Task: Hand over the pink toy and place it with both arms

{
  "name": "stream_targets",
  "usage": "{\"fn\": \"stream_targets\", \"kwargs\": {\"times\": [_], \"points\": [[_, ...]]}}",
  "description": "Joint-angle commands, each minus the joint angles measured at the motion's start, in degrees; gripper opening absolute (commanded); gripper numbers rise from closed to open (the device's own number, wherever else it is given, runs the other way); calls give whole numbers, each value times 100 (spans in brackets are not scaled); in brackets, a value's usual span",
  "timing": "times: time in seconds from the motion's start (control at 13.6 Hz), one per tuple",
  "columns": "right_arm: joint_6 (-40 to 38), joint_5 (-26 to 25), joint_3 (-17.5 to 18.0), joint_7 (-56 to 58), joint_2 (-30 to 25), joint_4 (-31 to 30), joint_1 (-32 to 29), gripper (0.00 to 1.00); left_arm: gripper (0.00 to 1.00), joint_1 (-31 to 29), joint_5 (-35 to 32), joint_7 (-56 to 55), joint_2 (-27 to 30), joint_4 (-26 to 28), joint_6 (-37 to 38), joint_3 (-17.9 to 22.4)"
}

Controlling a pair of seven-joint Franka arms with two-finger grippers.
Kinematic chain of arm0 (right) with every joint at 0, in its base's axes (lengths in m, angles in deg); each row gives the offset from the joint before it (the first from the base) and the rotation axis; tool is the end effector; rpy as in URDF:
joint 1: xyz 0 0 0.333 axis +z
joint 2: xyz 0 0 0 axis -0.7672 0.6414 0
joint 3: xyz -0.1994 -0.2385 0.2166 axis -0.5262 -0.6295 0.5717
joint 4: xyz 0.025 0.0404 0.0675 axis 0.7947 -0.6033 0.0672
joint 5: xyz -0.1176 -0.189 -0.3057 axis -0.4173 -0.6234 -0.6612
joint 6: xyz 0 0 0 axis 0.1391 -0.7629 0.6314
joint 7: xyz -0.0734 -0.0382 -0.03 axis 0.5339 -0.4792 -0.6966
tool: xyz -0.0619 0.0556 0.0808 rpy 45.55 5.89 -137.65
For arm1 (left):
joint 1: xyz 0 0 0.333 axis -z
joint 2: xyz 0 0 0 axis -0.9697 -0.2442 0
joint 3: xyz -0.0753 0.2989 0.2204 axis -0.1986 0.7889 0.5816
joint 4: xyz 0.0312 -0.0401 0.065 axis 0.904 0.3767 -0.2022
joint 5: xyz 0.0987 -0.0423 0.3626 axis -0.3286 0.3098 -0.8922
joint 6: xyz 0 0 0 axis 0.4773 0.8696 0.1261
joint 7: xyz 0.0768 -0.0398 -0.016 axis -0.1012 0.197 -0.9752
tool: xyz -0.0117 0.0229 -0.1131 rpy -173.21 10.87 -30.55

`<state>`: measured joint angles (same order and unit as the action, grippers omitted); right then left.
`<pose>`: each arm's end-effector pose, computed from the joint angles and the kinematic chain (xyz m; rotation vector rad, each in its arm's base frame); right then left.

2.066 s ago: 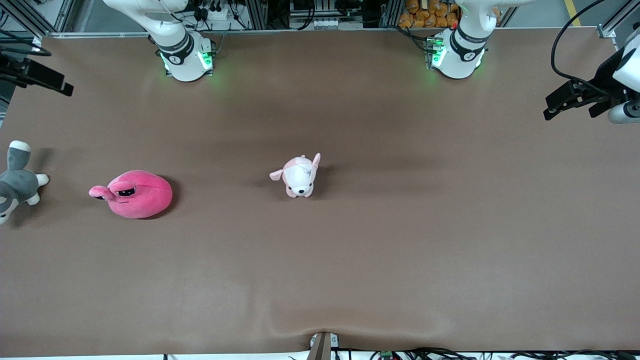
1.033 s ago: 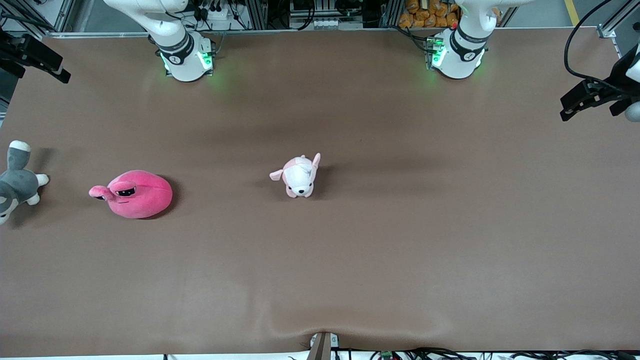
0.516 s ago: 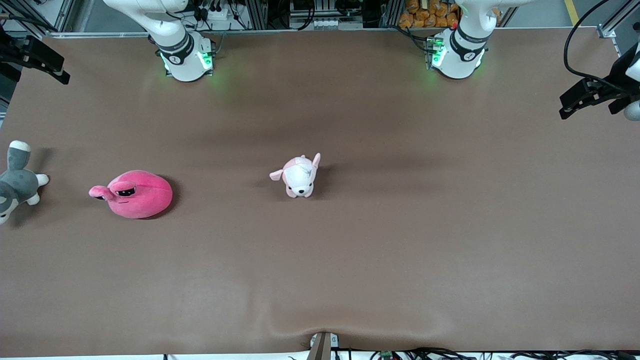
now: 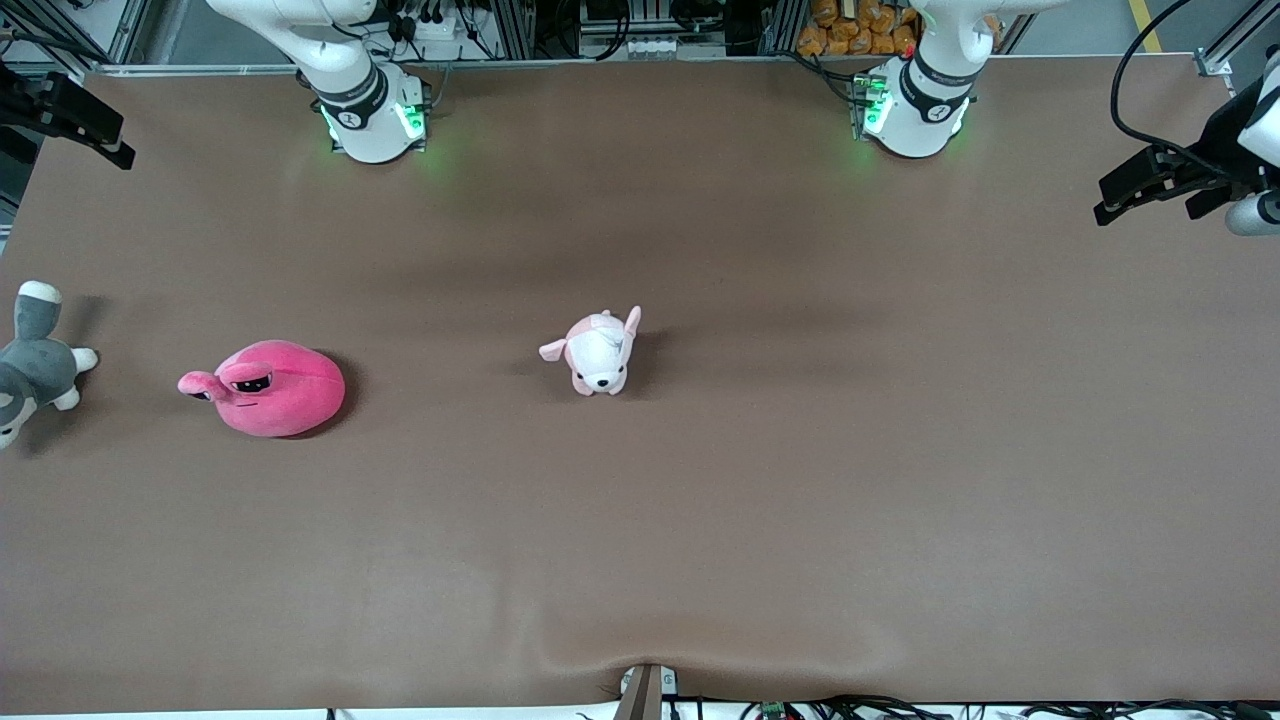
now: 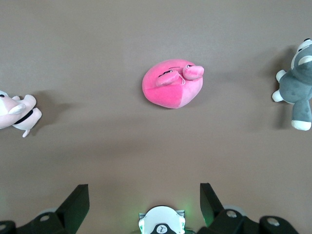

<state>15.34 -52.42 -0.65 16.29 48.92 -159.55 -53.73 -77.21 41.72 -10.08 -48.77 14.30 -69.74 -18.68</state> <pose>0.4615 0.0059 0.7609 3.1240 -0.0959 -0.1081 0.4925 -0.0255 0.7045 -3.1108 -0.1123 0.0365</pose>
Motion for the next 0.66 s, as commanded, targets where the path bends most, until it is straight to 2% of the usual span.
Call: {"fn": "stream_targets", "kwargs": {"times": [0.0, 0.15, 0.59], "points": [[-38, -117, 16, 102, 94, 161, -25, 100, 100, 3, -22, -42, -84, -143, 133, -1], [-29, -99, 16, 102, 94, 152, -25, 100, 100, 38, -251, -24, -84, -152, 133, -45], [-20, -90, 8, 111, 129, 161, -25, 100, 100, 82, -251, -7, -92, -152, 133, -63]]}}
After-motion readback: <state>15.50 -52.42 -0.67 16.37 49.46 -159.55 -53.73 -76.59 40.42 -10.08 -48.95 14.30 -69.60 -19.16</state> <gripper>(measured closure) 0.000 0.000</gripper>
